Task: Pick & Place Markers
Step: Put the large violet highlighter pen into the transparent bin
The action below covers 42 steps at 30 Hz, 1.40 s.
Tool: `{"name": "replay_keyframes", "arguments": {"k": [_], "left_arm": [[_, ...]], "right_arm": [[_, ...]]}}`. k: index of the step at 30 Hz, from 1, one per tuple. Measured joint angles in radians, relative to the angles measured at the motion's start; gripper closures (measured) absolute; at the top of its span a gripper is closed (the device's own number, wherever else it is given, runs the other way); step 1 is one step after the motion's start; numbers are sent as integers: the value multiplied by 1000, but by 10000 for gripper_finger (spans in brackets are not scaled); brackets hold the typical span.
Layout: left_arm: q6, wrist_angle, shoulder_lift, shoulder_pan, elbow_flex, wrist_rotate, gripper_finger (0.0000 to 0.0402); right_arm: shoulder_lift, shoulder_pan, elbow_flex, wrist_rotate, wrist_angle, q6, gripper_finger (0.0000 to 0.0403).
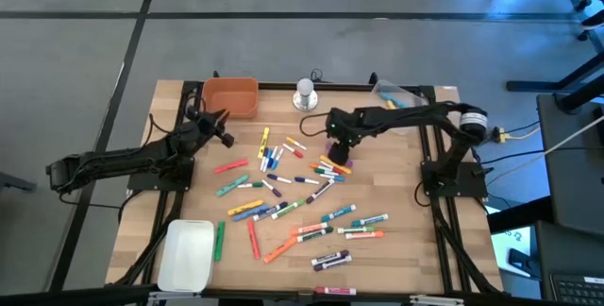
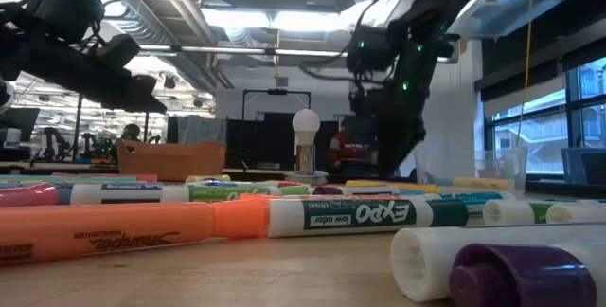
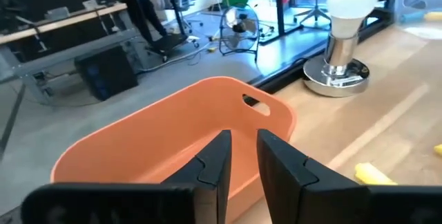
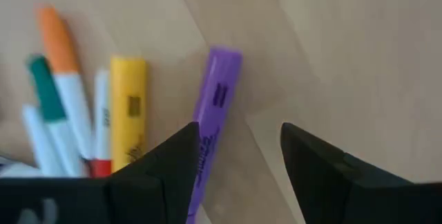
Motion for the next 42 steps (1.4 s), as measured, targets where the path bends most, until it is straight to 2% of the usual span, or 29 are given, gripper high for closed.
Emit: {"name": "replay_keyframes", "arguments": {"k": [6,9,12,16,20,22,24,28,31,33,36,40,42], "left_arm": [[-27,20,0,0,0,2,334],[-26,42,0,0,0,20,334],[-26,44,0,0,0,31,334],[-25,44,0,0,0,31,334],[-33,44,0,0,0,56,334],[-54,44,0,0,0,91,334],[-65,44,0,0,0,118,335],[-66,44,2,0,0,139,335],[-61,44,2,0,0,161,331],[-54,45,2,0,0,205,329],[-52,50,2,0,0,261,330],[-33,50,2,0,0,277,330],[3,50,2,0,0,277,329]], "right_arm": [[67,1,4,-6,-17,-19,204],[81,1,5,-13,-23,-27,222],[85,0,6,-14,-46,-39,262],[85,-16,7,-24,-86,-66,339],[80,-38,28,-23,-150,-72,340],[63,-48,51,10,-239,-68,340],[28,-61,87,78,-305,-83,340],[-77,-112,153,285,-448,-89,340],[-143,-178,157,408,-467,-69,340],[-184,-235,145,450,-470,-43,340],[-203,-321,112,461,-452,-34,340],[-204,-416,64,444,-412,-29,338],[-201,-454,40,397,-388,-1,313]]}}
